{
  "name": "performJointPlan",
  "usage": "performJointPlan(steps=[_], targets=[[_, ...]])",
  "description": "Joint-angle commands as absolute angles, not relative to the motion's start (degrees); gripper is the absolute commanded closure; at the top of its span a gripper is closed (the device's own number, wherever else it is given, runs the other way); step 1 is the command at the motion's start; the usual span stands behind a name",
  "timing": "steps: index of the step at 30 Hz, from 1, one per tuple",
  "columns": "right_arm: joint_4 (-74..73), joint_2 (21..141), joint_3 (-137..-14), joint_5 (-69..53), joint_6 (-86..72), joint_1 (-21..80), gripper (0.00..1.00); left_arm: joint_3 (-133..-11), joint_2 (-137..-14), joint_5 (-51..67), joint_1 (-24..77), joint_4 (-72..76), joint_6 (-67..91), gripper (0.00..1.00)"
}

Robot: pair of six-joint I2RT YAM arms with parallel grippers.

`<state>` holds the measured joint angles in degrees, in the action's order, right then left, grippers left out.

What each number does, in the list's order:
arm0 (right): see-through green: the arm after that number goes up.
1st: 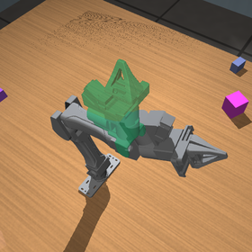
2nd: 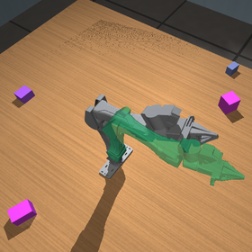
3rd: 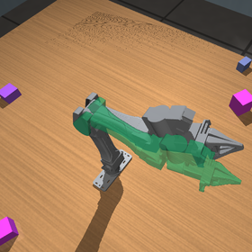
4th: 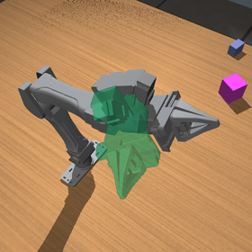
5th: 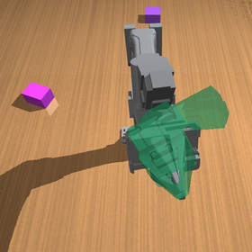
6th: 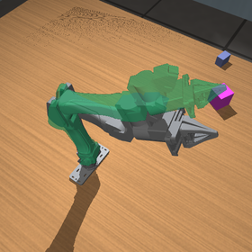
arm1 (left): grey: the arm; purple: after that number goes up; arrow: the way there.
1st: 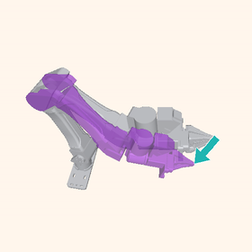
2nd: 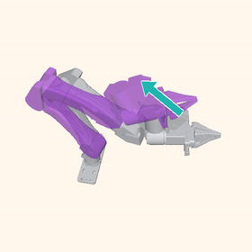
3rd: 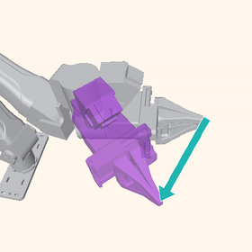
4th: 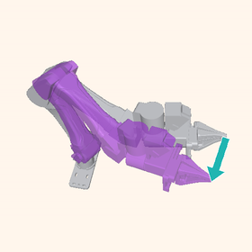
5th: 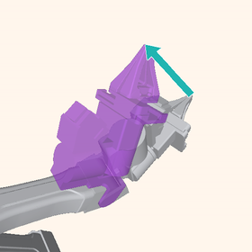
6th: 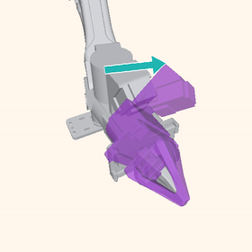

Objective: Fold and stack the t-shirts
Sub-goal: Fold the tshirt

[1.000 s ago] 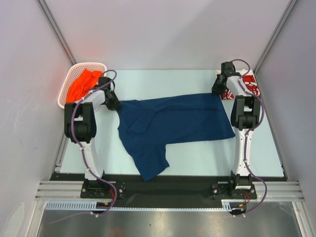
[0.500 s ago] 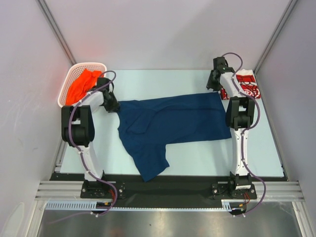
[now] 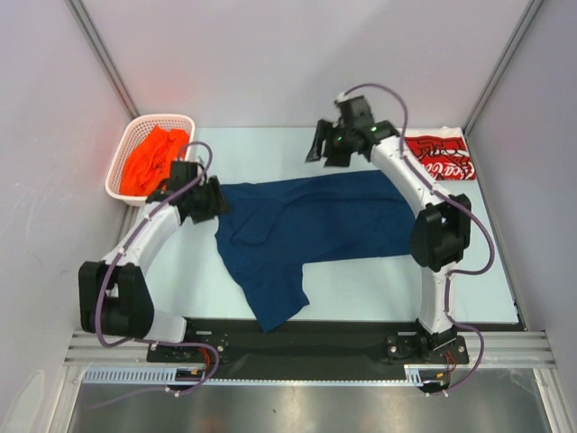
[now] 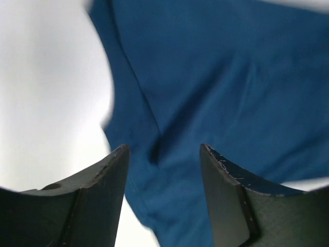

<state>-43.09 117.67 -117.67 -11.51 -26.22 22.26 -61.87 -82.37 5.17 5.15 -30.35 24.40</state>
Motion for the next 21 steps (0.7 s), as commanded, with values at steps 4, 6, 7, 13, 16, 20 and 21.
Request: performJointPlan(steps=[4, 6, 7, 13, 16, 20, 21], targets=[[-32.6, 114.5, -101.1, -26.6, -35.4, 30.0, 0.35, -50.8, -78.5, 15.2, 7.0, -27.2, 26.6, 0.36], [-31.7, 113.7, -98.5, -27.5, -36.0, 30.8, 0.36, -49.9, -79.9, 15.4, 7.2, -26.8, 26.7, 0.37], [-31.2, 113.4, -97.9, -27.8, -36.1, 31.4, 0.36, -49.7, -80.2, 14.3, 7.5, -26.6, 26.8, 0.37], [-28.5, 110.1, -91.2, -27.0, -37.5, 32.8, 0.37, -48.2, -84.4, 17.0, 7.6, -19.3, 26.6, 0.39], [-28.8, 109.6, -89.7, -26.6, -37.5, 33.4, 0.37, -49.8, -87.4, 18.1, 7.7, -19.2, 27.5, 0.46], [-29.1, 109.6, -89.6, -26.1, -37.1, 33.4, 0.37, -50.7, -89.7, 18.5, 8.1, -19.2, 27.9, 0.47], [-28.7, 109.8, -89.7, -26.1, -37.3, 33.4, 0.38, -50.9, -90.3, 18.9, 8.3, -19.2, 27.9, 0.48]])
